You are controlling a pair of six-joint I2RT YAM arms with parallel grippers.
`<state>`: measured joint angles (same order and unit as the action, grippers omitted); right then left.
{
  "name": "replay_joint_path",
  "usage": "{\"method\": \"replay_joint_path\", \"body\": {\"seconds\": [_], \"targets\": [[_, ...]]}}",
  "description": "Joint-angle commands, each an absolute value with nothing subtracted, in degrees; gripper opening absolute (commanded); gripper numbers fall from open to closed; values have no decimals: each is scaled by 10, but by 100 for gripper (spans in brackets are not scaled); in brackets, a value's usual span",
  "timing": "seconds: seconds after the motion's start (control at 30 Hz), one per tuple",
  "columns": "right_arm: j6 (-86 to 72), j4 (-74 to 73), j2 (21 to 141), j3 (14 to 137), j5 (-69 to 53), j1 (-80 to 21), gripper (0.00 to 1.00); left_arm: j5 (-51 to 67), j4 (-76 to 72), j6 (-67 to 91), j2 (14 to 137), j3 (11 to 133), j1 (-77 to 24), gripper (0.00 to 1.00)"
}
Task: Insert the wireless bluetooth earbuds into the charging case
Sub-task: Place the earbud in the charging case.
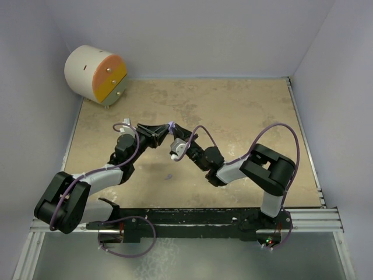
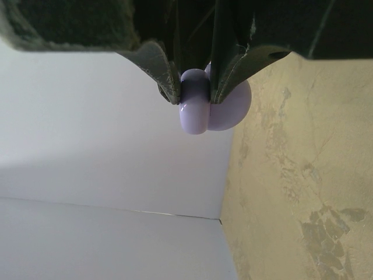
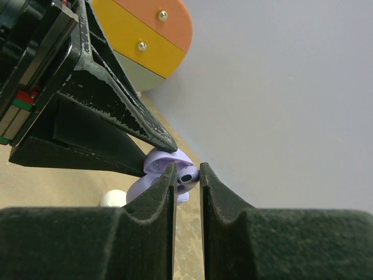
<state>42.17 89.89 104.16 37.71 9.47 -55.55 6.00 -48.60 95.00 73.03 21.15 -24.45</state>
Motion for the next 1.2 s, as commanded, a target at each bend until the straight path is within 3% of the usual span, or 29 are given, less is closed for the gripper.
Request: {"method": "replay_joint_path", "body": {"seconds": [0.0, 0.37, 1.07, 1.17], "targets": [[397, 928, 1018, 389, 90, -556, 7, 54, -523, 947, 720, 240, -247, 0], [384, 919, 1014, 388, 83, -557, 19, 54, -519, 946, 719, 245, -246, 0], [370, 911, 1016, 391, 81, -559, 29, 51, -516, 947, 715, 253, -247, 0], [368, 911, 1014, 392, 82, -559, 36, 51, -515, 947, 716, 252, -246, 0]]}}
